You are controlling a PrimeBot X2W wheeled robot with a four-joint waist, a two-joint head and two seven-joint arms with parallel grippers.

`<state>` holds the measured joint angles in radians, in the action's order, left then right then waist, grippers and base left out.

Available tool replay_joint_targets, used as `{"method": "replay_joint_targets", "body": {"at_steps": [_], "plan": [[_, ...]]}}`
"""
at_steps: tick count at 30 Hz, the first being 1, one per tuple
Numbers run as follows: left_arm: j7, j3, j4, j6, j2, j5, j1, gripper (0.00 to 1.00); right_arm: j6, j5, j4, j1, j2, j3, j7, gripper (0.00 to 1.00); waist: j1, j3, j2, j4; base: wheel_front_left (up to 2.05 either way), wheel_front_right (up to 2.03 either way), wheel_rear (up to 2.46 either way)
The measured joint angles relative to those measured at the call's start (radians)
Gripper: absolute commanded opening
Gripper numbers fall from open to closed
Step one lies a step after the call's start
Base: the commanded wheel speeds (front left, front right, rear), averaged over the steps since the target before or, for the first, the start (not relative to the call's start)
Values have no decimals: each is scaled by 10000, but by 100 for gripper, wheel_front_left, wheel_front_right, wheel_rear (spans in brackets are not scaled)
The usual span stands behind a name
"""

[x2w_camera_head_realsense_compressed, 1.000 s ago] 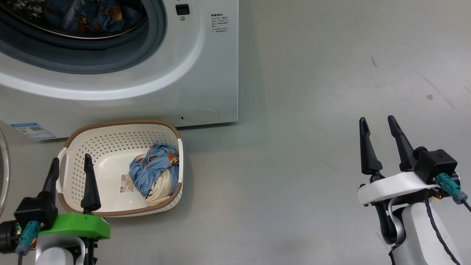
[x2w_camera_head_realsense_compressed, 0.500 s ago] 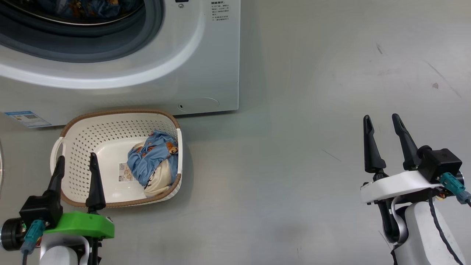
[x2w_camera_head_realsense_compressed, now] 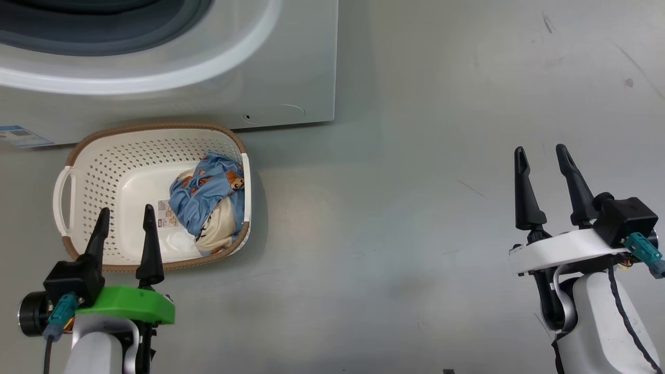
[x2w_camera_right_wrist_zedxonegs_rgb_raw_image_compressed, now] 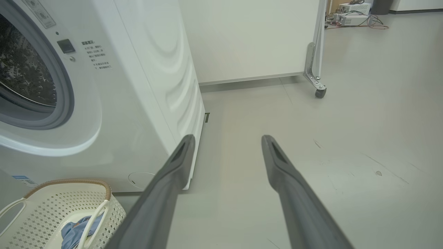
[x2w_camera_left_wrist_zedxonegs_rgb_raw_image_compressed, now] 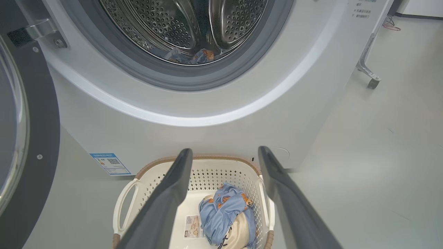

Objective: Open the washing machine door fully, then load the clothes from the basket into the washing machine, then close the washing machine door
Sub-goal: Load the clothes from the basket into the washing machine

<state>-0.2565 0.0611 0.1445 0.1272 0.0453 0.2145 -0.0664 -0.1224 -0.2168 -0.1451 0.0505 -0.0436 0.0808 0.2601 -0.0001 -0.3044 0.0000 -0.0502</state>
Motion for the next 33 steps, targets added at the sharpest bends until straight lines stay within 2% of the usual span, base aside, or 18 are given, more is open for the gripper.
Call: {"method": "replay_joint_targets", "body": {"at_steps": [22, 28, 33], "plan": [[0, -71, 1210, 0, -46, 433, 2237, 100, 0, 2, 533, 924, -2, -35, 0, 100, 2, -2537, 0, -230, 0, 0, 0], [0, -349, 2111, 0, -6, 431, 2973, 100, 0, 94, 696, 1267, -6, -10, 0, 100, 3, -3302, 0, -225, 0, 0, 0], [2, -477, 2997, 0, 280, 428, 3669, 100, 0, 192, 782, 1537, -8, 40, 0, 100, 2, -3901, 0, -223, 0, 0, 0]]}}
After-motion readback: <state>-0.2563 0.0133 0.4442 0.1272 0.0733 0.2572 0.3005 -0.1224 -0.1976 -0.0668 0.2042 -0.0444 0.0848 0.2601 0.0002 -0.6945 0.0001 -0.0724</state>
